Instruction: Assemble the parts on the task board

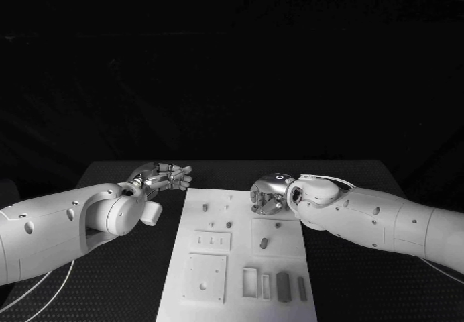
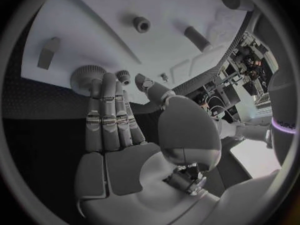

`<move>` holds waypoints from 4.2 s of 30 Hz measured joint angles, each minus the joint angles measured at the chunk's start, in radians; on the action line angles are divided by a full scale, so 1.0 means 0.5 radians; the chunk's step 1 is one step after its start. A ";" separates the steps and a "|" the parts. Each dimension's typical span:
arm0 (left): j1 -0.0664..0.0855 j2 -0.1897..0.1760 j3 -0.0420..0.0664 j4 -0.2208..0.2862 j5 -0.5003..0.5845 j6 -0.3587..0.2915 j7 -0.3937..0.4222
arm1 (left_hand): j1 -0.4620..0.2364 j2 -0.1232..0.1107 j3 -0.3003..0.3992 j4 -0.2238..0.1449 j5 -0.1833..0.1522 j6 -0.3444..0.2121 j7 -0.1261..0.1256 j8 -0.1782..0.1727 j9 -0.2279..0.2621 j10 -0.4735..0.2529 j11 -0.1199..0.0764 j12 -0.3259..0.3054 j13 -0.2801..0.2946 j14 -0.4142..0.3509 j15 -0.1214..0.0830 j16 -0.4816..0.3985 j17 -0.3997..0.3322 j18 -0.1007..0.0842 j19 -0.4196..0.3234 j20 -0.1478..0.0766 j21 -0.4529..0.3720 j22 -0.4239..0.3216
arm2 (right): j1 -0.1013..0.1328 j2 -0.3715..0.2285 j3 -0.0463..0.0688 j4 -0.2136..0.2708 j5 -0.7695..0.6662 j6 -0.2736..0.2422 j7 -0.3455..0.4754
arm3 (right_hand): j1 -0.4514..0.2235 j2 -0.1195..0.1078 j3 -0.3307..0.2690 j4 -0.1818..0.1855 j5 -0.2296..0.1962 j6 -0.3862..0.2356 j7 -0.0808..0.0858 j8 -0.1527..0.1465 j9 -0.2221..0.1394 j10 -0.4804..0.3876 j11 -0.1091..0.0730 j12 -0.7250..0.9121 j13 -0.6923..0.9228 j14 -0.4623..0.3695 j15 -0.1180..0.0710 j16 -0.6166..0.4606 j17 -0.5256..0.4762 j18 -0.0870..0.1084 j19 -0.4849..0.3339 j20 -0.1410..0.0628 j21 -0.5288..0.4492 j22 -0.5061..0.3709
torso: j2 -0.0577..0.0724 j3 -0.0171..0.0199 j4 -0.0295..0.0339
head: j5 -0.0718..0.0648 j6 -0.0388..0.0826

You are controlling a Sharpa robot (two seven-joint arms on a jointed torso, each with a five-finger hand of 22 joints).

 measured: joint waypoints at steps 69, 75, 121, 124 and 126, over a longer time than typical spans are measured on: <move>0.004 -0.004 0.000 0.002 -0.001 0.005 -0.021 | 0.000 0.000 -0.016 0.005 0.000 0.000 0.000 -0.023 -0.003 0.000 0.000 -0.019 0.000 0.000 0.000 0.000 -0.009 -0.005 0.000 0.000 0.000 -0.005 | 0.003 0.047 0.012 0.018 -0.264 -0.002 -0.105 | 0.036 -0.035 0.218 0.041 -0.055 0.303 -0.116 -0.004 0.030 0.295 -0.169 0.118 0.656 0.133 -0.156 0.461 0.330 -0.010 0.199 -0.157 0.469 0.055 | 0.083 -0.0328 0.085 | -0.090 0.020; 0.004 -0.004 0.000 -0.001 -0.001 0.005 -0.021 | 0.000 0.000 -0.016 0.005 0.000 0.000 0.000 -0.023 -0.003 0.000 0.000 -0.019 0.000 0.000 0.000 0.000 -0.009 -0.006 0.000 0.000 0.000 -0.005 | -0.005 0.033 0.008 0.039 -0.272 -0.048 -0.126 | 0.039 -0.022 0.238 0.045 -0.062 0.321 -0.119 0.003 0.034 0.305 -0.179 0.126 0.677 0.142 -0.164 0.474 0.337 -0.012 0.206 -0.165 0.484 0.055 | 0.084 -0.0328 0.086 | -0.090 0.025; 0.004 0.014 0.001 -0.018 -0.001 0.006 -0.022 | 0.000 0.000 -0.021 0.000 0.000 0.000 0.000 -0.031 -0.003 0.007 0.007 -0.034 0.003 0.000 0.000 0.008 -0.015 -0.015 0.000 0.000 0.000 -0.007 | -0.025 0.286 0.056 -0.083 -0.582 -0.475 -0.441 | 0.068 -0.091 0.376 0.122 -0.070 0.353 -0.118 0.022 0.034 0.363 -0.207 0.126 0.799 0.152 -0.189 0.591 0.363 0.000 0.256 -0.200 0.647 0.054 | 0.090 -0.0318 0.088 | -0.082 0.060; 0.004 0.019 0.001 -0.023 -0.001 0.006 -0.022 | 0.000 0.000 -0.022 0.000 0.000 0.000 0.000 -0.031 -0.003 0.007 0.007 -0.034 0.003 0.000 0.000 0.008 -0.015 -0.016 0.000 0.000 0.000 -0.006 | -0.034 0.307 0.053 -0.108 -0.596 -0.478 -0.444 | 0.079 -0.101 0.382 0.117 -0.070 0.354 -0.118 0.022 0.034 0.370 -0.215 0.126 0.802 0.152 -0.189 0.592 0.363 0.000 0.263 -0.207 0.650 0.053 | 0.090 -0.0318 0.088 | -0.080 0.061; 0.004 0.022 0.001 -0.024 -0.002 0.006 -0.022 | 0.000 0.000 -0.022 0.000 0.000 0.000 0.000 -0.031 -0.003 0.007 0.007 -0.034 0.003 0.000 0.000 0.008 -0.015 -0.016 0.000 0.000 0.000 -0.006 | -0.044 0.313 0.052 -0.119 -0.603 -0.478 -0.445 | 0.076 -0.103 0.382 0.117 -0.070 0.365 -0.122 0.022 0.034 0.370 -0.215 0.126 0.803 0.152 -0.189 0.599 0.363 0.000 0.263 -0.207 0.650 0.053 | 0.091 -0.0318 0.089 | -0.078 0.061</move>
